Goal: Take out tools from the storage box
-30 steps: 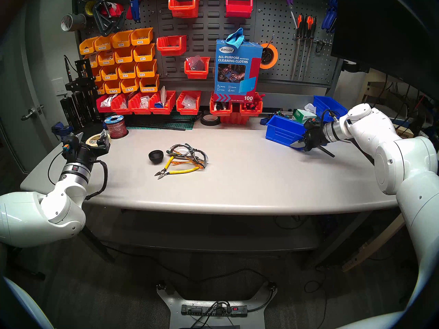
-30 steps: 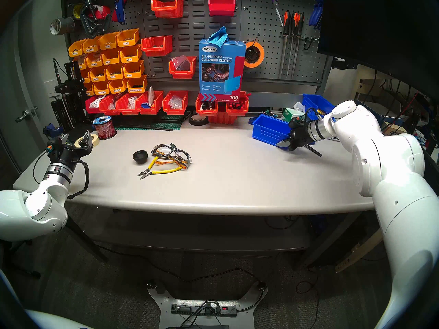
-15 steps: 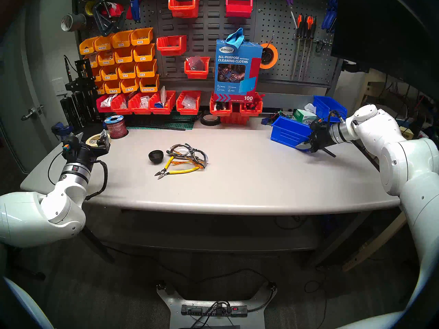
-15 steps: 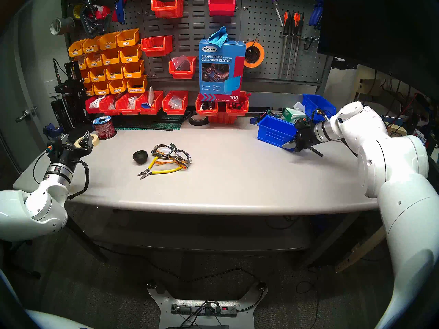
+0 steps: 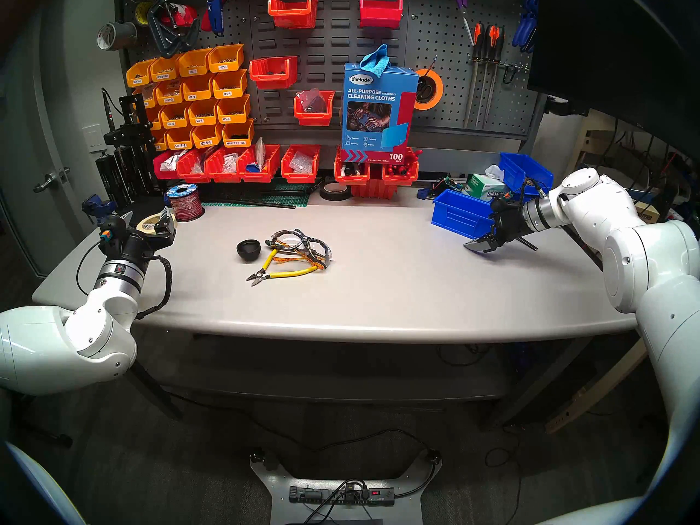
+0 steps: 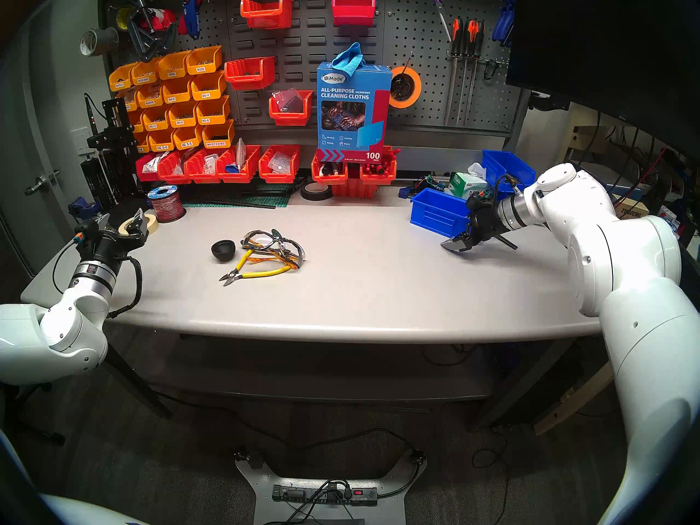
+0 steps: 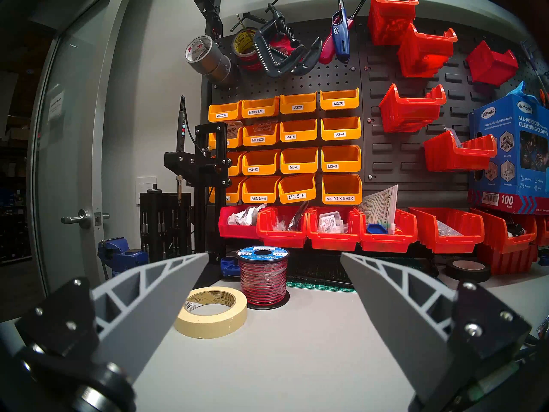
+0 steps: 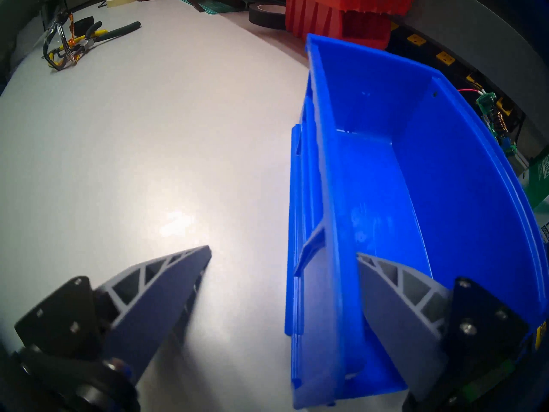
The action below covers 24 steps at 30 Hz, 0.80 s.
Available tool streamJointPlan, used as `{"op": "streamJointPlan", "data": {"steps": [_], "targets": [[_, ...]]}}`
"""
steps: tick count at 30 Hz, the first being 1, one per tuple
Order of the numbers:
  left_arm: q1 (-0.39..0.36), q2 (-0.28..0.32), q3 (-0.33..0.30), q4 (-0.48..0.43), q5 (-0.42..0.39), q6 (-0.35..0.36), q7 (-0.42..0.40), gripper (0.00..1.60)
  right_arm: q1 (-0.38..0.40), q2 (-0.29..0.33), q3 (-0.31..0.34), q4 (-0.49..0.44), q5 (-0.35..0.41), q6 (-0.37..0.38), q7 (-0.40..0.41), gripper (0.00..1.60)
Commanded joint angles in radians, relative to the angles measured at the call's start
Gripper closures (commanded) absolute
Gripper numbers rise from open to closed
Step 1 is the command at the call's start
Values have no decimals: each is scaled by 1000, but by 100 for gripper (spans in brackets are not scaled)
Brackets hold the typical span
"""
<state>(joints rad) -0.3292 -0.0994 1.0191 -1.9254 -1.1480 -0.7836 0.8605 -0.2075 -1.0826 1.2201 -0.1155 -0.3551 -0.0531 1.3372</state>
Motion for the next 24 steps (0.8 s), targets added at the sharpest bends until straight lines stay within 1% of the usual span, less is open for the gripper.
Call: {"op": "streamJointPlan", "data": {"steps": [1, 7, 15, 24], "targets": [[-9, -2, -9, 1, 2, -2, 0, 0, 49, -66, 4, -48, 9, -33, 27, 0], [-9, -2, -9, 1, 2, -2, 0, 0, 91, -111, 4, -101, 10, -69, 47, 0], [-10, -2, -9, 1, 2, -2, 0, 0, 137, -151, 8, -173, 19, -108, 69, 0], [-10, -2, -10, 1, 2, -2, -1, 0, 155, -194, 15, -247, 33, -138, 99, 0]]}}
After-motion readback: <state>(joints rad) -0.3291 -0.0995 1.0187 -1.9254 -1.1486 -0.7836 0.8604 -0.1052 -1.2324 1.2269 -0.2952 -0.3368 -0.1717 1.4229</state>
